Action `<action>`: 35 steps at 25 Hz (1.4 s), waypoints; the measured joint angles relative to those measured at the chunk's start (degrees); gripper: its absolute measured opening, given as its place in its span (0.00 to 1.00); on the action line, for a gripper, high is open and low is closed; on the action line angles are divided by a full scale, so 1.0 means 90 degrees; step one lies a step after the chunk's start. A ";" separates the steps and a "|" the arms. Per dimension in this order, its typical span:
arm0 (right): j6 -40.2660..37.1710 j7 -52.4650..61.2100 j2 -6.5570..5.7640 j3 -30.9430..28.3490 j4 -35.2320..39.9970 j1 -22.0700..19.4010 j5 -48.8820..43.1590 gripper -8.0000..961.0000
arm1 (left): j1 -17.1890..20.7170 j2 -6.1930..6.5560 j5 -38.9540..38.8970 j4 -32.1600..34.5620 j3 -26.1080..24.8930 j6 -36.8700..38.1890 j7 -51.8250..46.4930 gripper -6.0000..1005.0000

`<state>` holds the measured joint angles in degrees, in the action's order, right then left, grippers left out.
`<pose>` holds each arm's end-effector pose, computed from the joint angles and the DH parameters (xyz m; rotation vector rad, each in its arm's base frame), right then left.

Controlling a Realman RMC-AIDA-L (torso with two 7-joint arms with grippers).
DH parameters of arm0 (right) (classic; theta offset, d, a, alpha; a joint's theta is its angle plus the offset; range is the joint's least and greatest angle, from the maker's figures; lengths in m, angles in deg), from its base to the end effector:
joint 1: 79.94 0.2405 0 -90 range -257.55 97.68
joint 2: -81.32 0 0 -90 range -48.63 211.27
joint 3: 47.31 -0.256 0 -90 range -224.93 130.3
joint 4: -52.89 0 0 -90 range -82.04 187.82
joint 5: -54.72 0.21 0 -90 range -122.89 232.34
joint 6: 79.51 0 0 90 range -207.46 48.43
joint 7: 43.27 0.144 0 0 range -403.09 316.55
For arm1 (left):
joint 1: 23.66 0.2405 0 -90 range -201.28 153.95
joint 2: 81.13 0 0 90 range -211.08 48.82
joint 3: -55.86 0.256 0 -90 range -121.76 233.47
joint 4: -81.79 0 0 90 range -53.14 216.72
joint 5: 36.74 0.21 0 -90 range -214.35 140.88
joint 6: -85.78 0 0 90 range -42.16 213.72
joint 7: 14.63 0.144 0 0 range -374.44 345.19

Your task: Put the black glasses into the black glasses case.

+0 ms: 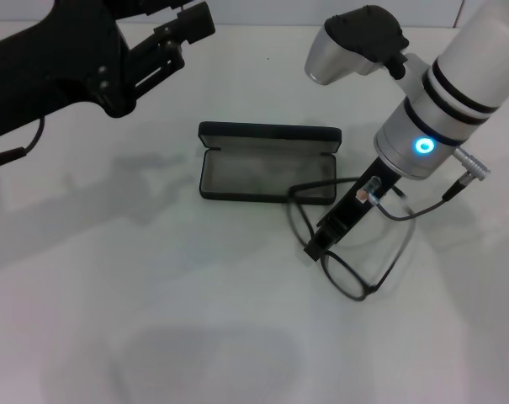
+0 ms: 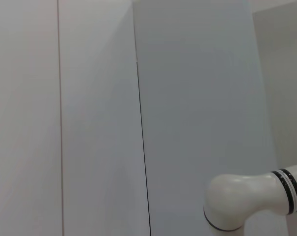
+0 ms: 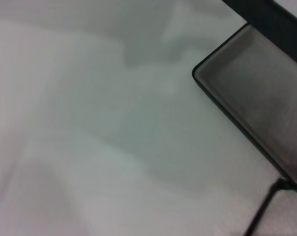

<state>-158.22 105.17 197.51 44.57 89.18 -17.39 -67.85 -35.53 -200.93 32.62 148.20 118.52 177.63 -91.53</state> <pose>0.1120 0.3799 -0.0862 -2.8768 1.0799 -0.5411 -0.1853 0.2914 0.0748 -2.4201 -0.0611 -1.2545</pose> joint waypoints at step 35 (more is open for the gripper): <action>-0.1396 -0.0735 -0.0052 -0.1909 0.4140 -0.3728 0.0579 0.11 | -0.0086 -0.0001 -0.0170 -0.0249 0.0031 0.0282 -0.0247 0.30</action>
<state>-170.78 98.55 197.04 27.39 126.45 -50.94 -62.64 -36.31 -200.93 31.09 145.96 118.80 180.17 -93.75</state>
